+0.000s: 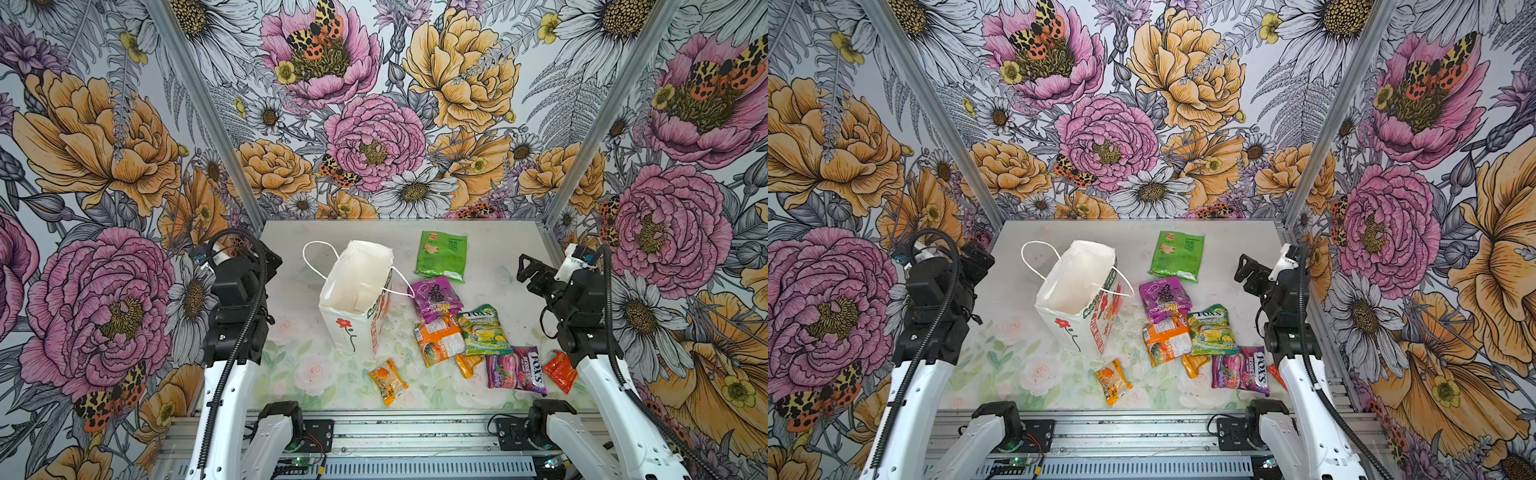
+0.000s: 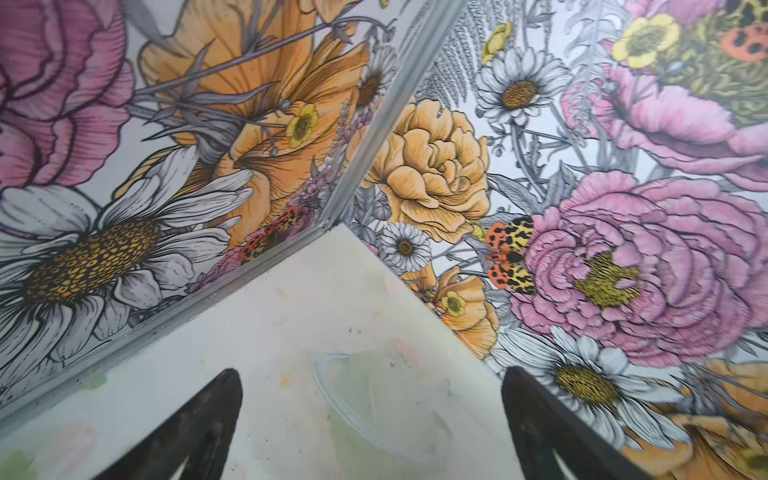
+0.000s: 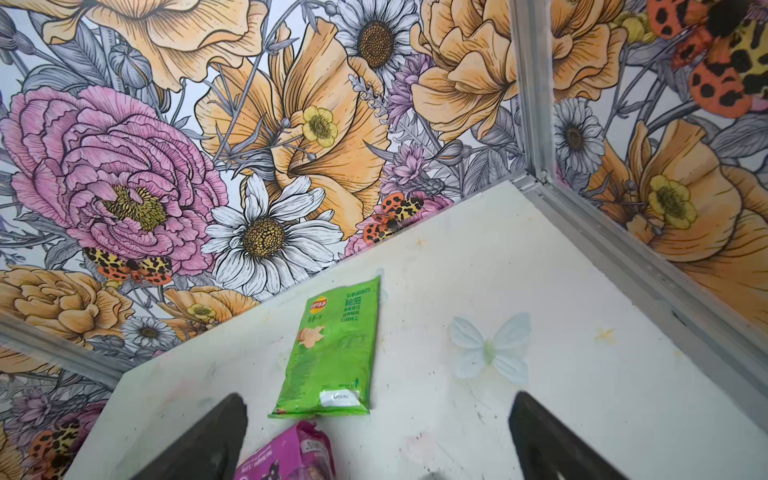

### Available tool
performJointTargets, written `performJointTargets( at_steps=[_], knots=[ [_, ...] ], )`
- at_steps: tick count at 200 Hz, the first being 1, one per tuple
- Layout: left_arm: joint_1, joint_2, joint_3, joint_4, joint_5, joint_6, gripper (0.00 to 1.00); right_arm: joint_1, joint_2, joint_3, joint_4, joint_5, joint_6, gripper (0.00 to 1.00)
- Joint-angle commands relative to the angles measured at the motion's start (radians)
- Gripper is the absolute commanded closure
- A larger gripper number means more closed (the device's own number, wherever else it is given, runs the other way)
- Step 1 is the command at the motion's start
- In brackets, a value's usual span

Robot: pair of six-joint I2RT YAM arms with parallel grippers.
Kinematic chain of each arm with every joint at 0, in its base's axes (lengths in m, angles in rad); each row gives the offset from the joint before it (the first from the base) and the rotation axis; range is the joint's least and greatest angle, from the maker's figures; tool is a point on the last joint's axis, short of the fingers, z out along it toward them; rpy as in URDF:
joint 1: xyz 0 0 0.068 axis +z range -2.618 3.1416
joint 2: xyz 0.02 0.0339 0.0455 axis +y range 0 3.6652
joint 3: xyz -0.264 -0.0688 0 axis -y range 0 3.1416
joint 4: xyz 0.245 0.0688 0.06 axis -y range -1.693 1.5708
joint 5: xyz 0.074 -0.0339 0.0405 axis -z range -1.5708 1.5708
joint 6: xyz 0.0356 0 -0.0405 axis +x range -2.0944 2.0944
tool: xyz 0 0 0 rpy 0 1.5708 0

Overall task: Place the snacks into the paper bag
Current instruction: 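Grasp the paper bag rim with left gripper while right gripper nears snacks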

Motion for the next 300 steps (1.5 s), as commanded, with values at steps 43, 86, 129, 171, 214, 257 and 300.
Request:
performJointTargets(
  at_steps=[43,86,129,171,214,257,300],
  knots=[
    [-0.411,0.095,0.385,-0.705,-0.002,0.006,0.01,0.052,-0.002,0.14,-0.375,-0.193,-0.033,0.04],
    [-0.551,0.197,0.425,-0.889,-0.019,-0.03,0.02,0.152,-0.029,0.128,-0.429,-0.171,-0.034,0.04],
    [-0.462,0.264,0.41,-0.894,0.123,0.038,0.2,0.175,-0.079,0.076,-0.439,-0.174,-0.036,0.08],
    [-0.431,0.329,0.416,-0.85,0.224,0.067,0.35,0.185,-0.053,0.088,-0.48,-0.179,-0.064,0.13],
    [-0.428,0.395,0.408,-0.814,0.25,0.077,0.47,0.195,-0.038,0.081,-0.487,-0.185,-0.077,0.18],
    [-0.414,0.434,0.405,-0.785,0.251,0.074,0.67,0.211,-0.025,0.082,-0.492,-0.196,-0.088,0.18],
    [-0.406,0.464,0.366,-0.746,0.269,0.072,0.87,0.225,-0.009,0.083,-0.491,-0.188,-0.084,0.18]
  ],
)
